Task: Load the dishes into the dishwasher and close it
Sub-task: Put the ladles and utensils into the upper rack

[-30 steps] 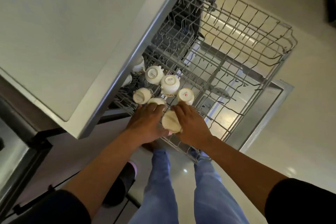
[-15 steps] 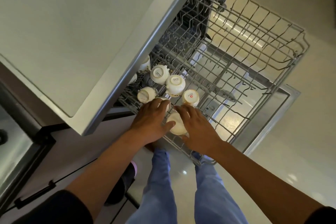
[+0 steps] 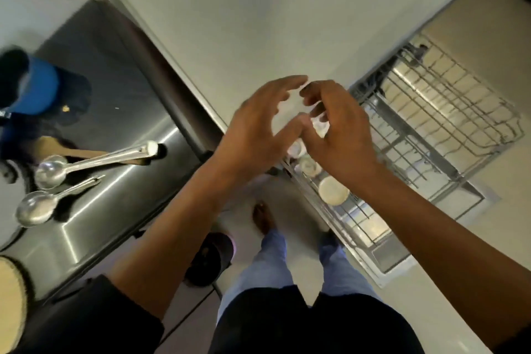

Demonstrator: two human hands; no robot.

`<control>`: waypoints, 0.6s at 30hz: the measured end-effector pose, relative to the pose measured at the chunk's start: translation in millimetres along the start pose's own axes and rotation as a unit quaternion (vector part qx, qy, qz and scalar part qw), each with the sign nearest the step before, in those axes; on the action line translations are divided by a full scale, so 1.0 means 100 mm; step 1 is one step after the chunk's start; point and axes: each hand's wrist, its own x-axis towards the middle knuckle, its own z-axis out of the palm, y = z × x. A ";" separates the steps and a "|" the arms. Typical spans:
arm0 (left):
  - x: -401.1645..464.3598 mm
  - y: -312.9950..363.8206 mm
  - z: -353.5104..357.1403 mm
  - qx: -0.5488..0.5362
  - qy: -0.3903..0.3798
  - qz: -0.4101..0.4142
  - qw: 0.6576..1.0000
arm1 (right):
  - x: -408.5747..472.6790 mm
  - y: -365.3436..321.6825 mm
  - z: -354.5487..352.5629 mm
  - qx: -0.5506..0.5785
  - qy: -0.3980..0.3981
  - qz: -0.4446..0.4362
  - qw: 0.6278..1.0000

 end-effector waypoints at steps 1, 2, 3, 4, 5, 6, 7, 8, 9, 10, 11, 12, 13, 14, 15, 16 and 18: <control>-0.04 -0.06 -0.21 0.008 0.021 -0.008 1.000 | 0.11 -0.15 0.06 0.002 -0.013 -0.008 1.000; -0.09 -0.14 -0.42 0.017 0.039 -0.022 0.999 | 0.21 -0.29 0.14 0.001 -0.026 -0.016 1.000; -0.14 -0.24 -0.61 0.025 0.060 -0.041 0.997 | 0.31 -0.44 0.23 -0.002 -0.038 -0.028 0.999; -0.20 -0.36 -0.81 0.031 0.083 -0.062 0.994 | 0.41 -0.58 0.32 -0.006 -0.052 -0.042 0.998; -0.27 -0.49 -0.96 0.038 0.107 -0.082 0.990 | 0.49 -0.69 0.42 -0.011 -0.068 -0.054 0.996; -0.36 -0.64 -1.14 0.045 0.135 -0.097 0.985 | 0.58 -0.82 0.54 -0.019 -0.090 -0.068 0.993; -0.45 -0.79 -1.31 0.053 0.162 -0.112 0.979 | 0.65 -0.94 0.66 -0.027 -0.114 -0.083 0.990; -0.54 -0.95 -1.45 0.056 0.188 -0.134 0.971 | 0.72 -1.06 0.80 -0.036 -0.139 -0.099 0.985; -0.64 -1.10 -1.59 0.053 0.211 -0.161 0.963 | 0.78 -1.18 0.93 -0.045 -0.164 -0.117 0.978; -0.72 -1.23 -1.68 0.048 0.230 -0.189 0.953 | 0.82 -1.27 1.05 -0.055 -0.188 -0.133 0.972; -0.82 -1.37 -1.79 0.045 0.251 -0.216 0.943 | 0.86 -1.38 1.20 -0.063 -0.215 -0.148 0.963; -0.91 -1.50 -1.88 0.046 0.267 -0.238 0.933 | 0.89 -1.48 1.34 -0.072 -0.240 -0.161 0.955; -0.98 -1.60 -1.95 0.043 0.277 -0.257 0.925 | 0.90 -1.55 1.46 -0.077 -0.260 -0.170 0.947; -1.07 -1.70 -2.02 0.034 0.289 -0.275 0.917 | 0.91 -1.64 1.61 -0.082 -0.279 -0.179 0.940; -1.15 -1.77 -2.08 0.024 0.297 -0.288 0.910 | 0.92 -1.69 1.72 -0.087 -0.295 -0.184 0.933; -1.22 -1.84 -2.13 0.014 0.307 -0.299 0.903 | 0.92 -1.76 1.84 -0.093 -0.311 -0.189 0.927; -1.38 -1.99 -2.24 -0.006 0.328 -0.318 0.890 | 0.94 -1.91 2.11 -0.107 -0.339 -0.200 0.913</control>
